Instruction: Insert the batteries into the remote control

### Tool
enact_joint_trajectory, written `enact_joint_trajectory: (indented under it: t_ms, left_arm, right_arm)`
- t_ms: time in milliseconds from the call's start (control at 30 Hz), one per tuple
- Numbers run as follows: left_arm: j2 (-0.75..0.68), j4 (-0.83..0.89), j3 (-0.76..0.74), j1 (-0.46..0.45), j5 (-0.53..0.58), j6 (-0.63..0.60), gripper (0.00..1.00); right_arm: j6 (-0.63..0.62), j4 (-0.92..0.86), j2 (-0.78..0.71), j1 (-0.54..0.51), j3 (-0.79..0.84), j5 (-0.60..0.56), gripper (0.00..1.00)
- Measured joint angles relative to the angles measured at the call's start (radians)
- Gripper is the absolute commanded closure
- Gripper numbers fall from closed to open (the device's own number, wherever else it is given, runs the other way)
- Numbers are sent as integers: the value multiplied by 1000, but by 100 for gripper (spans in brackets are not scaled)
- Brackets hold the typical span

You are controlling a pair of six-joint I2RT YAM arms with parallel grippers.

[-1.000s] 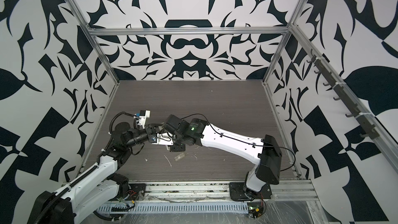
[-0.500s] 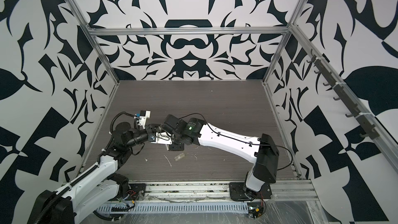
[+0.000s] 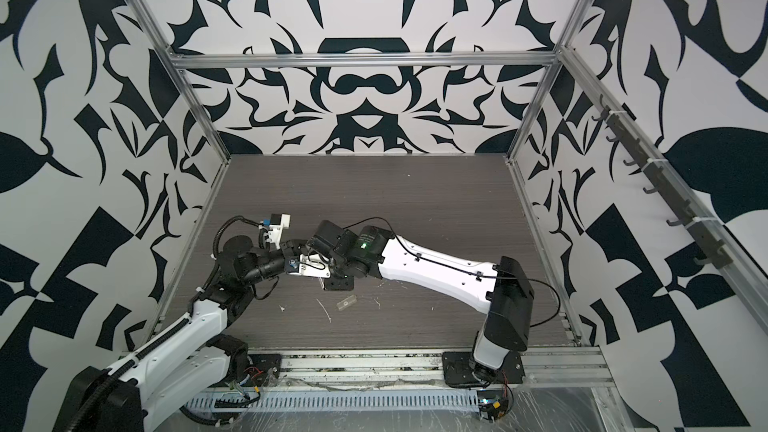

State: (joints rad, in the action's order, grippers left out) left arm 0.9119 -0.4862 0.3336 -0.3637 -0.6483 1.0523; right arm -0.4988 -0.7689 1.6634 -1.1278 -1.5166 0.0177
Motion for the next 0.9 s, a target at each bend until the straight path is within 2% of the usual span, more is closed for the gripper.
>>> enact_joint_trajectory:
  t_ms: [533, 900]
  left_arm:
    - [-27, -11, 0, -10, -29, 21, 100]
    - [-35, -6, -4, -10, -29, 21, 100]
  right_arm:
    - [52, 40, -64, 2, 7, -1, 99]
    - [56, 86, -48, 2, 26, -11, 100]
